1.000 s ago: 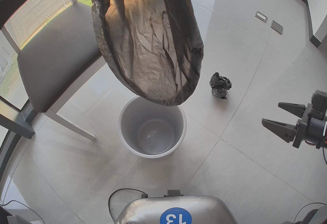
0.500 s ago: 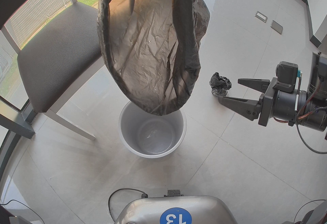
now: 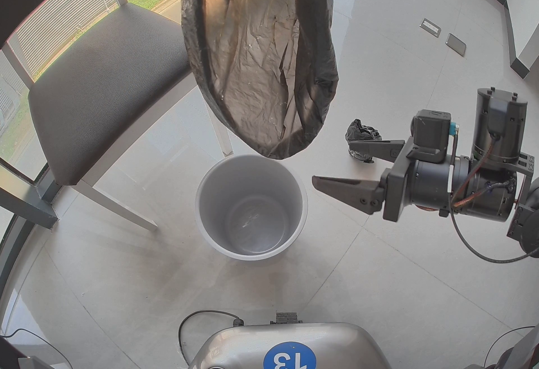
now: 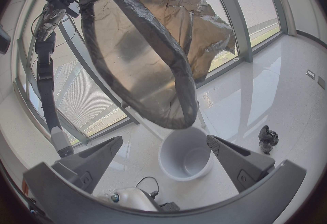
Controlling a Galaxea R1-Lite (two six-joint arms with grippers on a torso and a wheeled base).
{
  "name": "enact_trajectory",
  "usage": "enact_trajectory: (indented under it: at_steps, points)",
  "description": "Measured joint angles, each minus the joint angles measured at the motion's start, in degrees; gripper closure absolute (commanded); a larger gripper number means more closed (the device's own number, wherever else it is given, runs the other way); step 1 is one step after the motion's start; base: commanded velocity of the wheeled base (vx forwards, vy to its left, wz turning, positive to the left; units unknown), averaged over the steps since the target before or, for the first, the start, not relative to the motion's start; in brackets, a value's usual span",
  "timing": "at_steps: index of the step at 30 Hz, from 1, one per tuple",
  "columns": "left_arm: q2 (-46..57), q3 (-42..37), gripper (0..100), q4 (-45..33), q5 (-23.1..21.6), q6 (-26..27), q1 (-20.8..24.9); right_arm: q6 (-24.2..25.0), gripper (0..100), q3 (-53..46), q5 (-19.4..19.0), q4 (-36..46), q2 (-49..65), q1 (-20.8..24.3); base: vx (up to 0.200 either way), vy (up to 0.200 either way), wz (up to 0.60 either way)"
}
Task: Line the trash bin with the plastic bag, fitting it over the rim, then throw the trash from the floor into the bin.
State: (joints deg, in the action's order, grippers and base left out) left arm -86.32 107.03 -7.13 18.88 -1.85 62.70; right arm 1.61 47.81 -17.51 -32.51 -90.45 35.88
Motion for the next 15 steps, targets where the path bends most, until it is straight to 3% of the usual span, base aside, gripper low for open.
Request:
enact_trajectory:
  at_steps: [15]
  points:
    - [0.3, 1.1, 100, 0.0, 0.2, 0.0, 2.4, 0.3, 0, 12.1, -0.3, -4.2, -9.1, -3.2, 0.000, 0.000, 0.00]
